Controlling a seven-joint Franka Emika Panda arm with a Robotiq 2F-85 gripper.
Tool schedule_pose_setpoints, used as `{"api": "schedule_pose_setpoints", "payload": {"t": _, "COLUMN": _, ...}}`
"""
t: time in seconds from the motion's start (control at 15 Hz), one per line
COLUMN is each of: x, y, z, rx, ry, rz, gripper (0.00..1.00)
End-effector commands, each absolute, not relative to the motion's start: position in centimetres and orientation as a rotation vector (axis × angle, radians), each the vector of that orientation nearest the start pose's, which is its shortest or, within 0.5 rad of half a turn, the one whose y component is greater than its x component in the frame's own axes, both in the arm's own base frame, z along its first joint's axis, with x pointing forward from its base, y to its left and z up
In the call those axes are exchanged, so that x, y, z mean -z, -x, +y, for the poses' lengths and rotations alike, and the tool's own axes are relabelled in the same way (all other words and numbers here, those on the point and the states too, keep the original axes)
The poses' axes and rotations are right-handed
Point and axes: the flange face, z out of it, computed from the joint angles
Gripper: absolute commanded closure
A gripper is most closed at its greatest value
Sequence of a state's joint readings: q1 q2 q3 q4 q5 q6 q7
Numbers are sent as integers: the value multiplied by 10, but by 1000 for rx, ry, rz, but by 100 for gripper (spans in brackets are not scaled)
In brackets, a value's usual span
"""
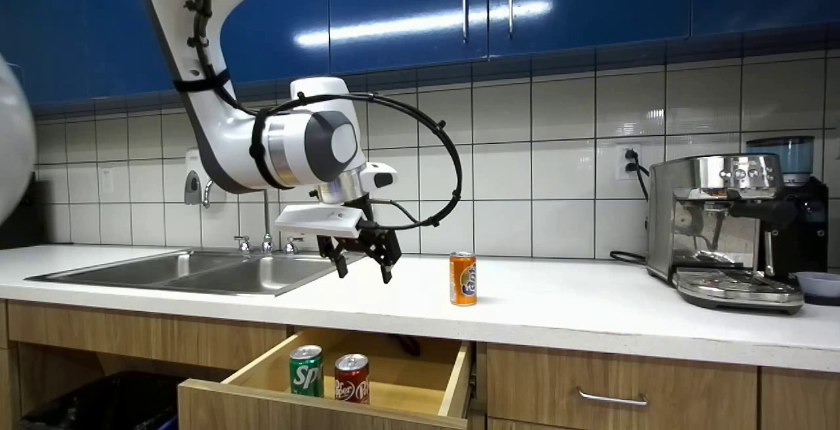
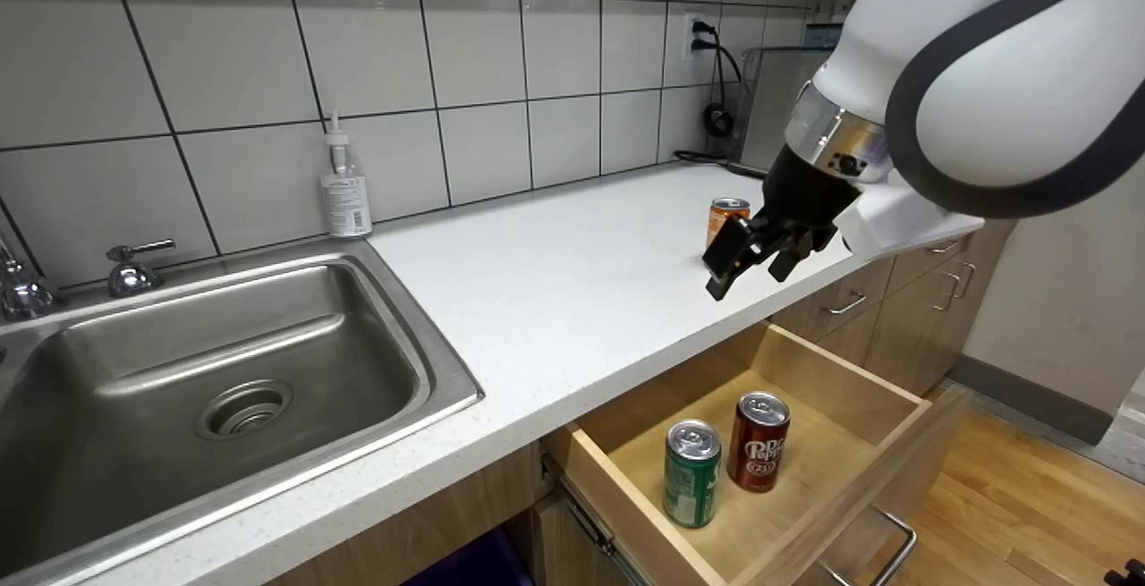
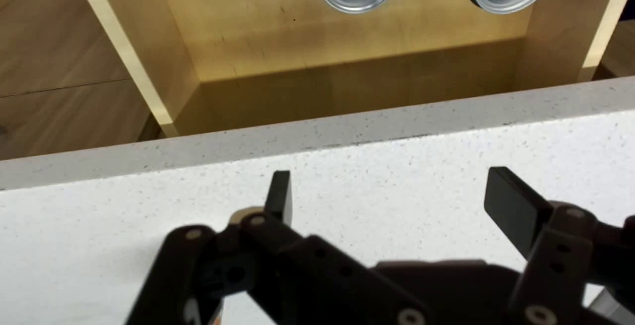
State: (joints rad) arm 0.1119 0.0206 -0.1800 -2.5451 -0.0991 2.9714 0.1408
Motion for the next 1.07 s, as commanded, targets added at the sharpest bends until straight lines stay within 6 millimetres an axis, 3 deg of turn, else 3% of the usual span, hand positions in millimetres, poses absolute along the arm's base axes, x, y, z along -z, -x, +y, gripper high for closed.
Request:
{"api": "schedule_pose_setpoints", "payload": {"t": 0.0, "x": -332, "y": -498, "z": -40, "rx": 613, "ry": 3080, "rz": 242, "gripper": 0}}
{"api": "schedule_pose_setpoints", "payload": {"t": 1.0, "x": -376, "y": -555, "z": -103, "rx": 518, "ry": 3032, "rz": 525, "gripper": 0}}
